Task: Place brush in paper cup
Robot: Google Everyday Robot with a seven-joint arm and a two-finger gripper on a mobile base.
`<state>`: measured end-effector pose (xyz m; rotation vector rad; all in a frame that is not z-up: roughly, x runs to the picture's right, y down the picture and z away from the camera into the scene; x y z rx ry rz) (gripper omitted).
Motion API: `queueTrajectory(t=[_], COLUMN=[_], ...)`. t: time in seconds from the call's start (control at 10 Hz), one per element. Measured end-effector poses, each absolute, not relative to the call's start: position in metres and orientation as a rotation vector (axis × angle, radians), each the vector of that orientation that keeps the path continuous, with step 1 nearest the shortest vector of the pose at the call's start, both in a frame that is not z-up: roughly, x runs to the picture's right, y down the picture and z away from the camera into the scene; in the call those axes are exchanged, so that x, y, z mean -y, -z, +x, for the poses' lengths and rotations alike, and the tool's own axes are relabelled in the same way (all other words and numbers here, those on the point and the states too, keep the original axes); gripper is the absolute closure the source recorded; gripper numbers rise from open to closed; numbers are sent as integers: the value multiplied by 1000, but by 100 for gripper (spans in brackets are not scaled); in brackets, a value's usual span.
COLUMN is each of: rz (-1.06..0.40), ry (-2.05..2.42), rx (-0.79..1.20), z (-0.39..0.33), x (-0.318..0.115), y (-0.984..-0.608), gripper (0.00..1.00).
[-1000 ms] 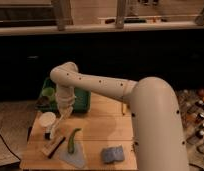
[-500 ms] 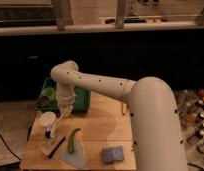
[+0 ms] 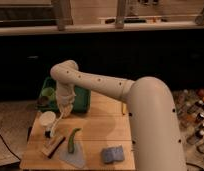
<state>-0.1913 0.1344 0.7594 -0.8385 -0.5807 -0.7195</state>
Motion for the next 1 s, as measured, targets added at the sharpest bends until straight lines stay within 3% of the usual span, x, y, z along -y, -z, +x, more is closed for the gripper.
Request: queueTrajectory(t=[1.0], rz=[-810], ry=[875], rx=[705], z=[-238], x=[-126], y=[-736], gripper=[100])
